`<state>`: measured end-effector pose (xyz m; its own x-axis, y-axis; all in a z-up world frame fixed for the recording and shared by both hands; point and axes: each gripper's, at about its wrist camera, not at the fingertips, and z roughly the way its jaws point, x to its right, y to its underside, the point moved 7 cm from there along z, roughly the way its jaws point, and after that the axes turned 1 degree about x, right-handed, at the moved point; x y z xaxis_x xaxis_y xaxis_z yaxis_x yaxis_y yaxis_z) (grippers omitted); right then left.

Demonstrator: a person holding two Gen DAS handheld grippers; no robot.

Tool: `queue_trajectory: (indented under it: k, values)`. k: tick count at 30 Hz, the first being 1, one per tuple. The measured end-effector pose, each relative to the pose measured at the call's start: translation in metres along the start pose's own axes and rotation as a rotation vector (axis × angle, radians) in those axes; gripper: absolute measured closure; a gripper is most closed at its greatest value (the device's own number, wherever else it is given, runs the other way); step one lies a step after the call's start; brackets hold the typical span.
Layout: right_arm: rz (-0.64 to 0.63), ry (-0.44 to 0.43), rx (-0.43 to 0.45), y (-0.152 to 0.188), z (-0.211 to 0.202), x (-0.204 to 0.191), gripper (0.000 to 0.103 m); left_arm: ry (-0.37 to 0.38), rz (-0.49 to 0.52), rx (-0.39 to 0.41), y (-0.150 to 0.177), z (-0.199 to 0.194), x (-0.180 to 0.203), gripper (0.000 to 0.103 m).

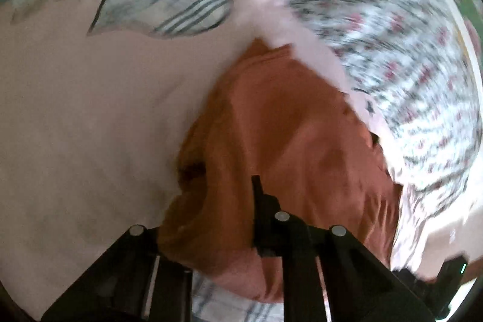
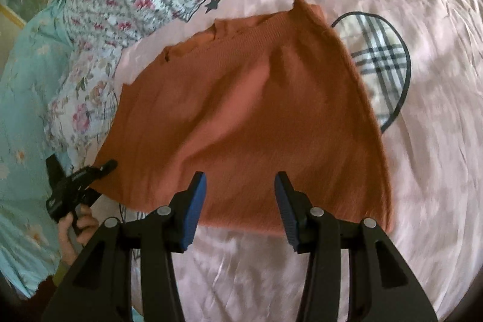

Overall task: Fold small clothes
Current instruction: 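Grasp the folded sweater edge with the left tool while the right tool grasps it too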

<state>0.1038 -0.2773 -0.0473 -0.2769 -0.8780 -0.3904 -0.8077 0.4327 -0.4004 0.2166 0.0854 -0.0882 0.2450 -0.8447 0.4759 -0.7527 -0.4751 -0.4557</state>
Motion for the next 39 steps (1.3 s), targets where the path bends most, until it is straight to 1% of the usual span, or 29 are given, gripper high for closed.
queue_trajectory:
  k: [3,6,9,11,13,14,15,17,19,21,24,25,26,27,28,30,31,33,35,37,39]
  values:
    - [0.035,-0.028,-0.002,-0.013,-0.001,0.012,0.055,0.024,0.119,0.017,0.005,-0.014,0.045,0.093]
    - [0.063,-0.049,-0.015,-0.025,0.0,0.021,0.055,0.05,0.253,0.004,0.023,-0.015,0.097,0.094]
    - [0.068,-0.073,-0.03,-0.035,0.007,0.021,0.055,0.09,0.396,-0.034,0.056,-0.004,0.147,0.094]
    - [0.071,-0.11,-0.052,-0.043,0.015,0.017,0.055,0.079,0.476,-0.077,0.082,0.013,0.166,0.094]
    - [0.074,-0.167,-0.091,-0.051,0.03,0.006,0.053,0.065,0.525,-0.122,0.106,0.031,0.174,0.094]
    - [0.069,-0.19,-0.105,-0.054,0.036,0.001,0.051,0.045,0.542,-0.131,0.114,0.038,0.174,0.094]
    - [0.057,-0.22,-0.125,-0.057,0.046,-0.009,0.047,0.036,0.553,-0.131,0.117,0.04,0.174,0.094]
    - [0.042,-0.245,-0.159,-0.062,0.066,-0.025,0.045,0.035,0.557,-0.126,0.117,0.038,0.174,0.094]
    - [0.021,-0.295,-0.211,-0.067,0.093,-0.049,0.041,0.038,0.557,-0.117,0.114,0.034,0.174,0.094]
    - [0.0,-0.299,-0.23,-0.073,0.116,-0.066,0.041,0.034,0.561,-0.112,0.112,0.03,0.173,0.094]
    - [-0.019,-0.31,-0.244,-0.085,0.146,-0.09,0.041,0.007,0.609,-0.101,0.113,0.026,0.176,0.094]
    - [-0.044,-0.308,-0.244,-0.09,0.153,-0.099,0.05,0.003,0.626,-0.1,0.116,0.026,0.179,0.094]
    - [-0.074,-0.299,-0.25,-0.093,0.157,-0.105,0.066,0.001,0.644,-0.099,0.117,0.024,0.182,0.094]
    - [-0.117,-0.272,-0.26,-0.096,0.157,-0.111,0.09,0.008,0.659,-0.097,0.117,0.021,0.186,0.094]
    - [-0.151,-0.261,-0.238,-0.101,0.148,-0.117,0.09,0.023,0.666,-0.094,0.116,0.017,0.191,0.094]
    - [-0.202,-0.309,-0.171,-0.113,0.116,-0.122,0.09,0.086,0.681,-0.078,0.114,0.002,0.209,0.094]
    - [-0.216,-0.323,-0.141,-0.119,0.1,-0.12,0.09,0.131,0.687,-0.077,0.115,-0.005,0.222,0.094]
    - [-0.231,-0.326,-0.09,-0.132,0.069,-0.107,0.09,0.218,0.697,-0.088,0.123,-0.013,0.246,0.094]
    - [-0.215,-0.307,-0.059,-0.14,0.043,-0.08,0.09,0.278,0.716,-0.114,0.139,-0.01,0.266,0.094]
    - [-0.197,-0.274,-0.055,-0.142,0.034,-0.052,0.09,0.315,0.73,-0.154,0.158,0.004,0.283,0.094]
    - [-0.159,-0.208,-0.065,-0.139,0.035,-0.013,0.09,0.342,0.741,-0.209,0.18,0.024,0.294,0.094]
